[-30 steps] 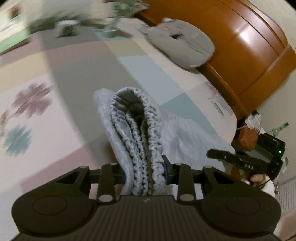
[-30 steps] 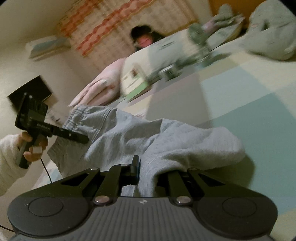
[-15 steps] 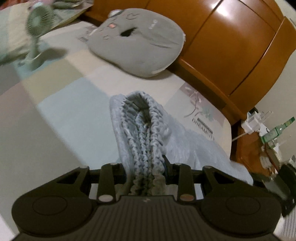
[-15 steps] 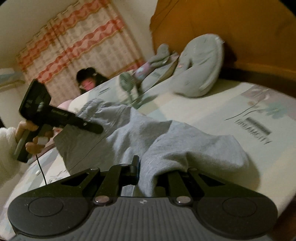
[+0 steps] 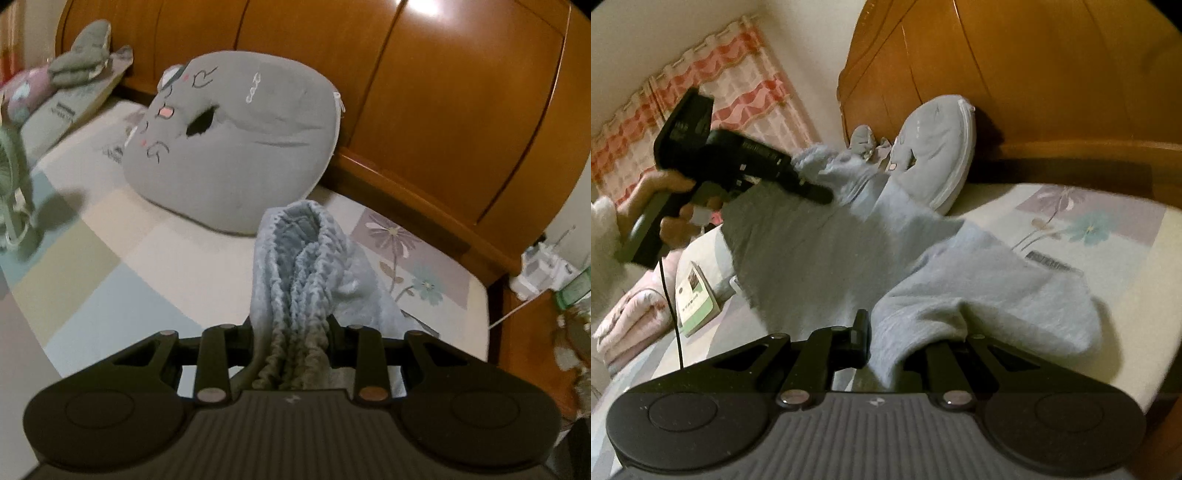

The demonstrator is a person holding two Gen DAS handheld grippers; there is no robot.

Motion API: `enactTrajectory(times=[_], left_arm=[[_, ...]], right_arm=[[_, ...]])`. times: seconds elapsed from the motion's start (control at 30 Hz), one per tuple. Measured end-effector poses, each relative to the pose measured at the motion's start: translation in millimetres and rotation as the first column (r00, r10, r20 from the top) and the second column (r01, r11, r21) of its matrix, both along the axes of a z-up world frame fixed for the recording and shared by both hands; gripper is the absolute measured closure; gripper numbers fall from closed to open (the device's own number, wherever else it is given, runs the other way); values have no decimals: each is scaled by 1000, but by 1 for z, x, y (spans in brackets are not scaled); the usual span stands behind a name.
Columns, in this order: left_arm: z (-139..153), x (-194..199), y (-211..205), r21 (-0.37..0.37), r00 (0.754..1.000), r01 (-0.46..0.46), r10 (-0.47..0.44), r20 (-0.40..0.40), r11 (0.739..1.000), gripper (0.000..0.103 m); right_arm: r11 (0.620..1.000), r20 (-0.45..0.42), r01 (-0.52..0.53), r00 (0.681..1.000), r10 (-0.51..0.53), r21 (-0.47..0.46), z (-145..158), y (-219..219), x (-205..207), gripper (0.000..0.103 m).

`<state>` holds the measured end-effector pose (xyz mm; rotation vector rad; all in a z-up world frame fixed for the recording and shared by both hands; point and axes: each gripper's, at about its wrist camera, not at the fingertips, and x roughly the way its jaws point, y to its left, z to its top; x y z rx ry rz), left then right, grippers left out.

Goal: Fold clothes
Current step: 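Lift the folded sweatpants with both grippers and carry them toward the headboard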

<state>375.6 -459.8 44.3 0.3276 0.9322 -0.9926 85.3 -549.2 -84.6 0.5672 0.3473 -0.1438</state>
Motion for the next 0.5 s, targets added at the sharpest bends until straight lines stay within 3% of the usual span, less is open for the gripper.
enactTrajectory(times=[0.23, 0.5], left_arm=[[-10, -10, -16, 56, 998, 7, -11, 63, 998, 72], [-4, -7, -14, 58, 998, -32, 29, 58, 998, 66]], right_arm=[[1000, -23, 16, 1000, -16, 14, -19, 15, 9, 90], [999, -25, 8, 1000, -7, 49, -26, 17, 1, 90]])
